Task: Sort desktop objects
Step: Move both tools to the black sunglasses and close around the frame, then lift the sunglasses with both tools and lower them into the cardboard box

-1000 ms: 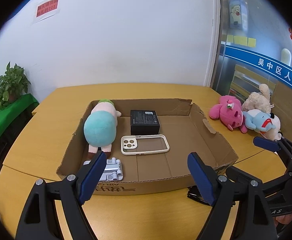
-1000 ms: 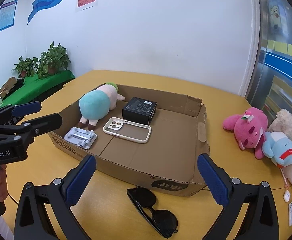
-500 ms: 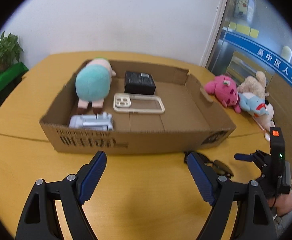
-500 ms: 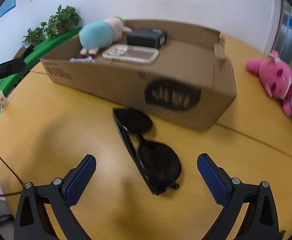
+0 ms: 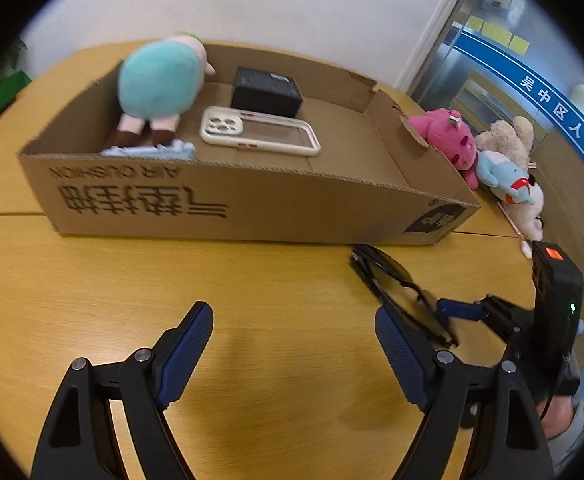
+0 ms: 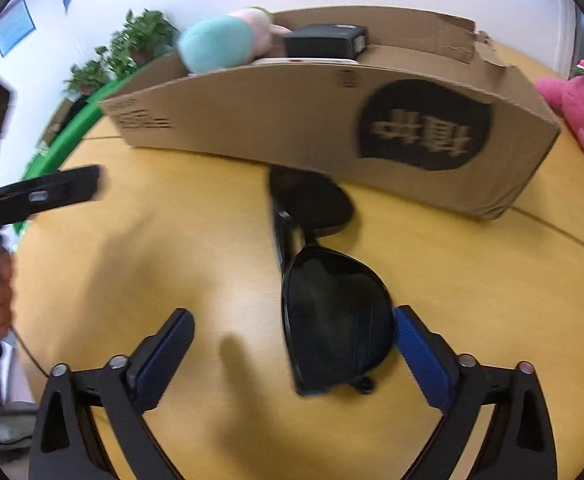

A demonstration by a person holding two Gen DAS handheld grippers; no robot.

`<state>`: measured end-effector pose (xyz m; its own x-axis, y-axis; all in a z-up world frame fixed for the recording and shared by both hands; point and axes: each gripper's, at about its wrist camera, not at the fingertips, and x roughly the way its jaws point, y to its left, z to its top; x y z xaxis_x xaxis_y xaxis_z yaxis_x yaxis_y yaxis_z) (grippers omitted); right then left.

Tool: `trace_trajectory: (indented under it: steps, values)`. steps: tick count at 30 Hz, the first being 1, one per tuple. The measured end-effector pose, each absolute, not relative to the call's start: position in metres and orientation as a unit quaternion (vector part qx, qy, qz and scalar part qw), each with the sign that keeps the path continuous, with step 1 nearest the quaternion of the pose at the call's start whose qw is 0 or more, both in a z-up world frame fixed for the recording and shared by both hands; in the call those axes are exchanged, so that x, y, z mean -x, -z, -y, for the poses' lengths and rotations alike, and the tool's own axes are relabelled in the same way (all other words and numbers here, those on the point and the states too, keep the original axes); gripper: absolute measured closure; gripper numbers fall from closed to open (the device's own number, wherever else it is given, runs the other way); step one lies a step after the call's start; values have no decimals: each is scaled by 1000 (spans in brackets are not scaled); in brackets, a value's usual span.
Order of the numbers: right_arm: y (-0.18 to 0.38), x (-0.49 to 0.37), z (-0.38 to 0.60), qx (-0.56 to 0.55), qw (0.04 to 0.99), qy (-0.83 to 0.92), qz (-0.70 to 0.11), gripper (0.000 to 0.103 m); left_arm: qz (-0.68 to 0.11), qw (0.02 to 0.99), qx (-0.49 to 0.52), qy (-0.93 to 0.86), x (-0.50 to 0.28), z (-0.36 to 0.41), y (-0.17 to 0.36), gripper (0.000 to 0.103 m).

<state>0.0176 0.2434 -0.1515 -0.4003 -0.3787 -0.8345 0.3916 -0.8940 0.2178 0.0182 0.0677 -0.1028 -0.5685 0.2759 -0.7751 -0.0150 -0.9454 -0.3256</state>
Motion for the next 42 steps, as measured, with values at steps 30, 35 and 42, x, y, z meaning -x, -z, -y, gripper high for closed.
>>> trace_trajectory:
  steps: [30, 35, 42]
  values:
    - [120, -47, -229, -448, 224, 863, 68, 50, 167, 174, 481, -843, 23, -125, 109, 57]
    - [80, -50, -229, -409, 231, 880, 67, 49, 145, 183, 446, -864, 27, -126, 64, 57]
    - [38, -29, -231, -363, 225, 902, 54, 49, 112, 191, 409, -885, 51, -131, 18, 57]
